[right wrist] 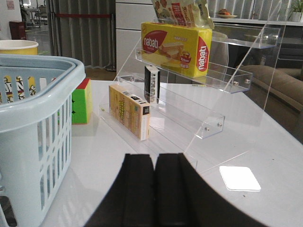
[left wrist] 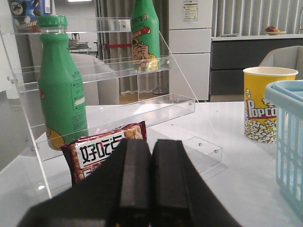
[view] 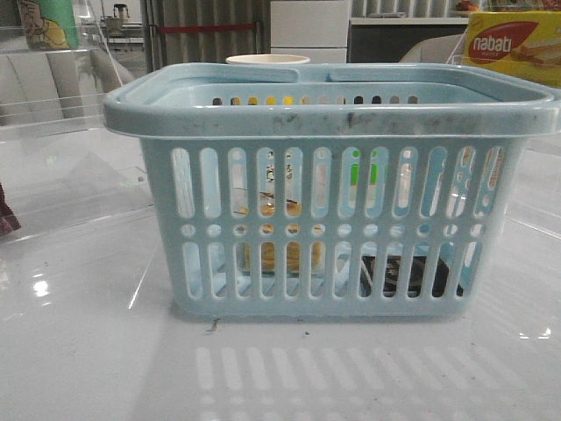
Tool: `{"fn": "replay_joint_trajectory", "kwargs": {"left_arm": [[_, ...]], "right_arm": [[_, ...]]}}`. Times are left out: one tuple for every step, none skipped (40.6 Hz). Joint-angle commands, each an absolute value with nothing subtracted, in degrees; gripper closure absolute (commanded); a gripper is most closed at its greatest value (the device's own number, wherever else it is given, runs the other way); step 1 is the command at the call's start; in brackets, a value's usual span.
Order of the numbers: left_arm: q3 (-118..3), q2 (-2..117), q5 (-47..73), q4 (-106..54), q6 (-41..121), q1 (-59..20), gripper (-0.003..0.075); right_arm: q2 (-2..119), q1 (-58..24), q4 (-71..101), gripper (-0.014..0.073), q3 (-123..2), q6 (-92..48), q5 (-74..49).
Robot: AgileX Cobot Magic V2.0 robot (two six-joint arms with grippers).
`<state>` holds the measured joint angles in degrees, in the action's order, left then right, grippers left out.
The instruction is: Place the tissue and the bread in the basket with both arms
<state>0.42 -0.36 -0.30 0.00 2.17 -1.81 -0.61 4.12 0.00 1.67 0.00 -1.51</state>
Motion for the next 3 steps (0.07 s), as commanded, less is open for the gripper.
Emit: {"fn": "replay_joint_trajectory", "kwargs": {"left_arm": [[0.4,-1.3,-5.3,0.0,1.6,-1.8,0.0629],[0.4,-1.3,-5.3,0.0,1.6,-1.8,0.0629],[0.4,-1.3,-5.3,0.0,1.6,-1.8,0.0629]], "right_arm": [[-1.6,4.4,-0.6,0.0564,1.7,0.0,3.6],[-1.6,4.4,-0.6,0.0564,1.7,0.0,3.6],[-1.6,4.4,-0.6,0.0564,1.7,0.0,3.6]]}}
